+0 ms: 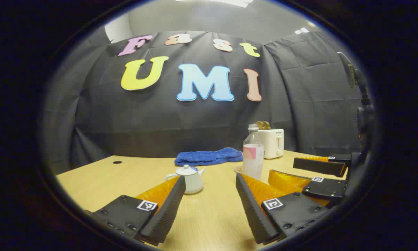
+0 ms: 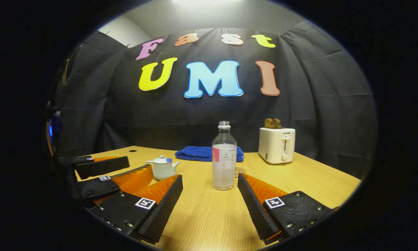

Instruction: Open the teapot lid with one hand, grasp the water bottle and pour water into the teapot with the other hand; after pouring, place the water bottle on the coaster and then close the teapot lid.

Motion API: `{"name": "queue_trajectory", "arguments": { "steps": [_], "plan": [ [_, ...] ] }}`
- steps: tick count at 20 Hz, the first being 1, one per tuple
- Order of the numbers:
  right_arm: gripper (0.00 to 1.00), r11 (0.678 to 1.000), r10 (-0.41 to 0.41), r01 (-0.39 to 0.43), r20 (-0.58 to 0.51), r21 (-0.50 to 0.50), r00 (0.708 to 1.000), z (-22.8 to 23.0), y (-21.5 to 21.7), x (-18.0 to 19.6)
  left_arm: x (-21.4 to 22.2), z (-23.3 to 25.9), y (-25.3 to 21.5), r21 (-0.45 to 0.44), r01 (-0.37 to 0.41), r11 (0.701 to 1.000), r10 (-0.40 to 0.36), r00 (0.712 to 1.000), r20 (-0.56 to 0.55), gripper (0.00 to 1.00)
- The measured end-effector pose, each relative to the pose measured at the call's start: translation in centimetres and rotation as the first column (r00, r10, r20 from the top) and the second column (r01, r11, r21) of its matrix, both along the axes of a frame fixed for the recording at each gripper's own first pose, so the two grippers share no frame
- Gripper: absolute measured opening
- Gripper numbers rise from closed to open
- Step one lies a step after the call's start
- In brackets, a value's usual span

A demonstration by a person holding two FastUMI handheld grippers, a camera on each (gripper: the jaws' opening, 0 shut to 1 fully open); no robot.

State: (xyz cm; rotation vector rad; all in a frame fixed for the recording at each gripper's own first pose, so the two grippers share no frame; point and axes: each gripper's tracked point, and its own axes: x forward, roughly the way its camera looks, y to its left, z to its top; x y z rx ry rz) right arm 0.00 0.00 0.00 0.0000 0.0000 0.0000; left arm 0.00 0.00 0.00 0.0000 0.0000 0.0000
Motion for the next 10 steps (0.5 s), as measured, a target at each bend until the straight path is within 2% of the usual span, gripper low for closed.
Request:
{"name": "queue_trajectory", "arguments": {
  "steps": [4, 10],
  "plan": [
    [0.98, 1.000, -0.001, 0.001, 0.001, -0.004, 1.000, -0.1, 0.2, -0.4, -1.0, -0.3, 1.0, 0.000, -0.044, 0.999, 0.044, 0.999, -0.005, 0.96],
    [0.98, 1.000, -0.014, 0.015, 0.007, -0.008, 1.000, -0.1, 0.1, -0.3, -3.1, -0.2, 1.2, -0.002, -0.039, 0.999, 0.039, 0.999, -0.002, 0.96]
  ]
}}
